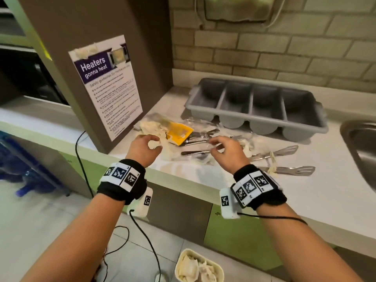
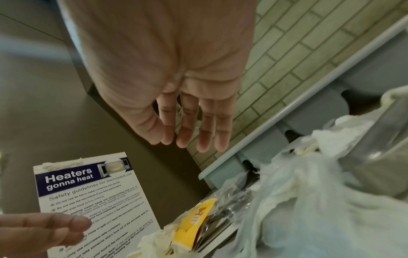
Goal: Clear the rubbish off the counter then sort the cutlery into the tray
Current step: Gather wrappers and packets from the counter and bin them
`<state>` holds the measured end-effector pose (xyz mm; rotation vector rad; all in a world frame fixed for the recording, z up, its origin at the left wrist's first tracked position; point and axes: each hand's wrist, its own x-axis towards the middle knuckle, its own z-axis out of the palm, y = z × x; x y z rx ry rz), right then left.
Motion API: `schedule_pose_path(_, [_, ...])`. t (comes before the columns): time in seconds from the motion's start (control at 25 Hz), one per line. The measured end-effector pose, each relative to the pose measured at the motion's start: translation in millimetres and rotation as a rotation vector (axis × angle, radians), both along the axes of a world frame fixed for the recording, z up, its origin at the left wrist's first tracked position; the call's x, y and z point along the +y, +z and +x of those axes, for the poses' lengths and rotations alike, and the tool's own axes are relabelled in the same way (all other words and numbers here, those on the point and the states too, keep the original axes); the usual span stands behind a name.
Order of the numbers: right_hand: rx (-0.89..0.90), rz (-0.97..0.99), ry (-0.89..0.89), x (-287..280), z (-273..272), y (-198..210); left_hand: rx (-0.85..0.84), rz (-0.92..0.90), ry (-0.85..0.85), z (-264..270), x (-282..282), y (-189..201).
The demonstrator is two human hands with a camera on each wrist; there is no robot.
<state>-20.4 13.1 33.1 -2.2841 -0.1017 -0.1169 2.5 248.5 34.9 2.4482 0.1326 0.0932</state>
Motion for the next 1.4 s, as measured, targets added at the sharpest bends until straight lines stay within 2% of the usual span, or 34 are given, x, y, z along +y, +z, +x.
schedule_pose_path(0.24, [0.078,-0.065,-0.009,46.8,65.6,-13.2,0.100,0.014,0.133,82.3,35.5,-5.9])
schedule_pose_path(0.48, [0.222,-0.193,-0.172,91.4,142.1,-18.5,0.236,0.050,0.096,159.8,60.8,-19.9])
schedule_pose_path(0.6, [0.411,-0.413,-0.139,109.9,159.2,-23.2,0.284,0.108,0.018,175.1,61.1,-28.4])
schedule_pose_path(0.68, [0.472,-0.544,-0.126,119.3,165.7,-28.2,0.311,0.086,-0.015,183.8,62.4,-34.9])
schedule_pose_path(0.8, [0.486,-0.540,-0.176,124.1,172.8,-34.6,0.312,0.059,-0.043,193.7,64.3,-42.6])
schedule_pose_path(0.92, [0.457,-0.583,-0.232,123.1,175.3,-33.8,0.227,-0.017,-0.042,196.2,63.1,-42.8])
schedule_pose_path(1.04, [0.453,-0.524,-0.289,119.6,173.7,-29.2,0.120,-0.083,-0.002,199.2,61.3,-39.2])
schedule_pose_path(1.2, [0.440,-0.239,-0.377,109.6,175.5,-30.7,0.040,-0.081,0.001,199.4,60.9,-37.7])
schedule_pose_path(1.4, [0.363,-0.012,-0.458,90.2,174.1,-33.1,-0.077,-0.070,0.014,201.2,66.6,-35.8])
